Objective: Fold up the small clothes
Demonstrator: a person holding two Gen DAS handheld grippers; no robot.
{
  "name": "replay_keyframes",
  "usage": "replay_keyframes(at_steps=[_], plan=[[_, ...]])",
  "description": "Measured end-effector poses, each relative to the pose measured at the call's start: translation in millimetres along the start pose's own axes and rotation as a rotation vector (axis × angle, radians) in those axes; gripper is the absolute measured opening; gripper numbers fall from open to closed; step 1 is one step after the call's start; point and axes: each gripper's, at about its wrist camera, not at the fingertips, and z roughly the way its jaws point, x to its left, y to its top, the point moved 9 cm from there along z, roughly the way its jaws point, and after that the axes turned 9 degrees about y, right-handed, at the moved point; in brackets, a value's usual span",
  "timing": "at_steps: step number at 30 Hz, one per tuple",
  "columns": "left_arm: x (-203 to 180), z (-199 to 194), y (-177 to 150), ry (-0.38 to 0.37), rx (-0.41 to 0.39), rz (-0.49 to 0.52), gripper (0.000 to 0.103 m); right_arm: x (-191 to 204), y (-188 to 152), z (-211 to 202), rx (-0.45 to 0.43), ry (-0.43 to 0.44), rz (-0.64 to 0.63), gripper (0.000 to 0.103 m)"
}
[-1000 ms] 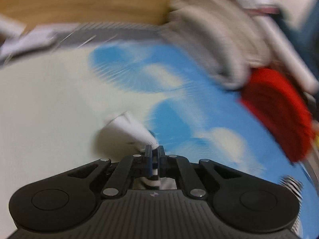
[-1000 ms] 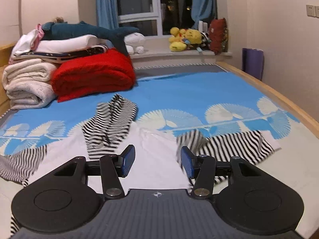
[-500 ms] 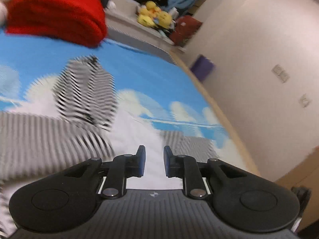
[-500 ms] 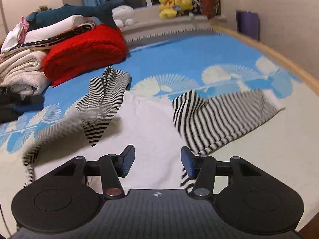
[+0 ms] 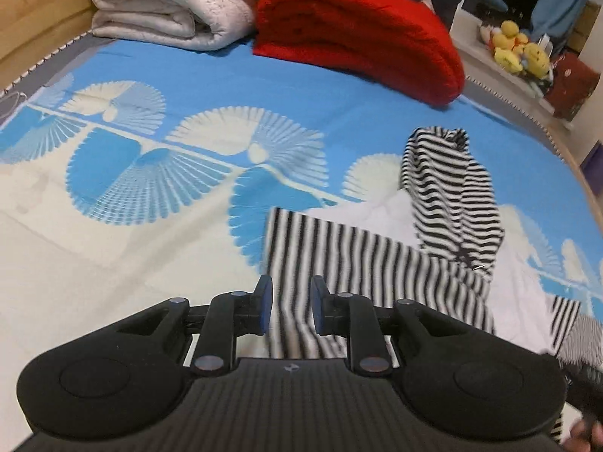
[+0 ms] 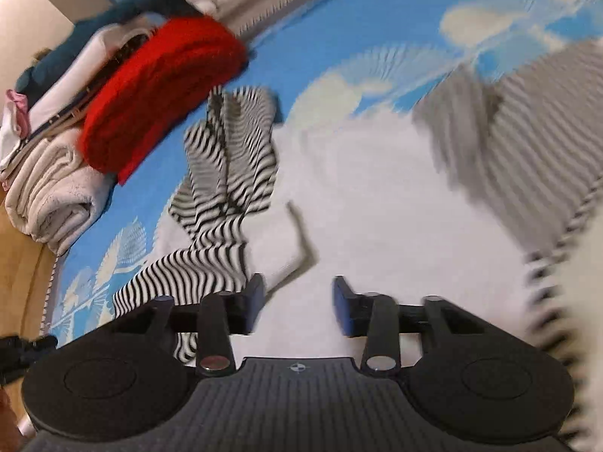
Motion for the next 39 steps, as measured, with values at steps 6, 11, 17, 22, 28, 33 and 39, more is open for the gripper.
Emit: replay_keyframes(at_steps=[6,11,17,22,28,33,39], plan=[[13,-7,7,-0.018,-0.005,-0.004,0.023,-13,-1,68,0.025,-0.032,0.161,0.051],[6,-1,1,-0.018,0.014,0.047,0.023,3,21,73,-0.052,0.011,0.091,0.003],[-24,16,-22,-0.07,0.091,0.122,0.029,53,68,-30,-0.303,0.047,-0.077,0.003],[-57,41,-62,-0.114,0.189,0.227,0.03,-26,54,-34,-0.218,-0.307,-0.091,0.003],[-49,76,-109,-0.004,0.303,0.306,0.03,-55,46,-35,-0.189,-0.291,-0.017,0.009],[-61,70,-105,-0.045,0.252,0.322,0.031,-55,38,-9,-0.099,-0.197,-0.012,0.033],[-72,63,-99,0.017,0.195,0.414,0.037,-72,34,-7,-0.003,-0.281,-0.001,0.021]])
